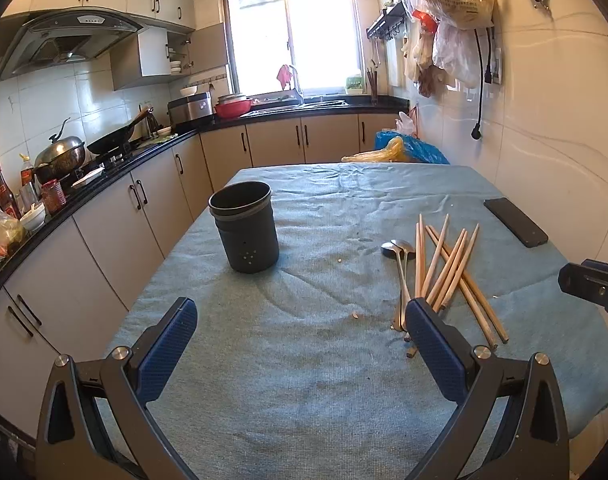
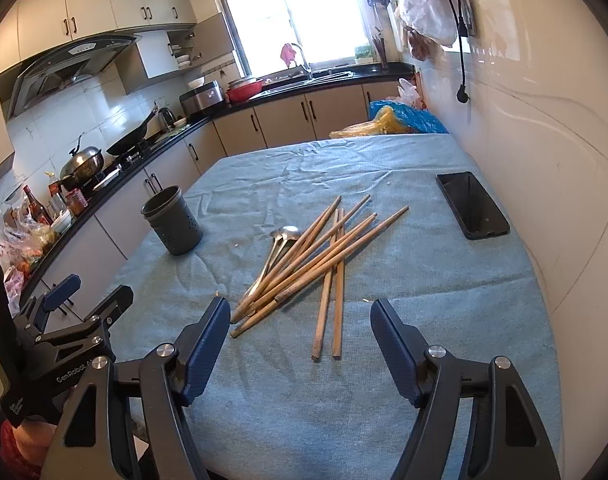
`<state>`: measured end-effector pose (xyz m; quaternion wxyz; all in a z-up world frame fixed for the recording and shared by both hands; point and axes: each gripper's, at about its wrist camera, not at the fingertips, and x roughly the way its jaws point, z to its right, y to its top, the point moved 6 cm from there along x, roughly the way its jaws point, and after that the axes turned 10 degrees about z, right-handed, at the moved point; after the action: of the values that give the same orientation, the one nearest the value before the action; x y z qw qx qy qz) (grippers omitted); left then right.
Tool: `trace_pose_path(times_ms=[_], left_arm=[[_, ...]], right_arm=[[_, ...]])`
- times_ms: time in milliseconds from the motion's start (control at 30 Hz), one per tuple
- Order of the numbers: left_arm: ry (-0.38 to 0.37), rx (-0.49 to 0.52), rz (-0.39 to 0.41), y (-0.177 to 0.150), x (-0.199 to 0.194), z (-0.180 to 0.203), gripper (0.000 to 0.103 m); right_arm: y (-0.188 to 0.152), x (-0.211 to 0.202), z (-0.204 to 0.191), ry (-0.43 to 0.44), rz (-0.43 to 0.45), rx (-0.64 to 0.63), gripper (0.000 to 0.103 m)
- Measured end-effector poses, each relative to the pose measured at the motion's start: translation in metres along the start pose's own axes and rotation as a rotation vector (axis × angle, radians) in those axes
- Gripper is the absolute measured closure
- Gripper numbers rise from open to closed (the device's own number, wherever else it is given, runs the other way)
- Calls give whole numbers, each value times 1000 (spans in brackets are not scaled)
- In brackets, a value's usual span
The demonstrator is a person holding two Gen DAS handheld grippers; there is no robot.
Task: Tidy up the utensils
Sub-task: 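Move both tools toward the pile of wooden chopsticks and spoons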
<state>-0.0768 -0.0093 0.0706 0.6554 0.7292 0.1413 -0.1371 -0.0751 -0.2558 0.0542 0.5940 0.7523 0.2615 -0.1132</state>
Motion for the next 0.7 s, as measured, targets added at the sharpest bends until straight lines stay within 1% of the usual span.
trace_pose_path(times_ms=[300, 700], left_arm=[[-1, 12, -27, -5, 9, 3, 0], [0, 26, -59, -11, 22, 5, 0]], right_arm=[[-3, 7, 5, 0, -21, 21, 27], [-6, 27, 14, 20, -73, 80, 29]])
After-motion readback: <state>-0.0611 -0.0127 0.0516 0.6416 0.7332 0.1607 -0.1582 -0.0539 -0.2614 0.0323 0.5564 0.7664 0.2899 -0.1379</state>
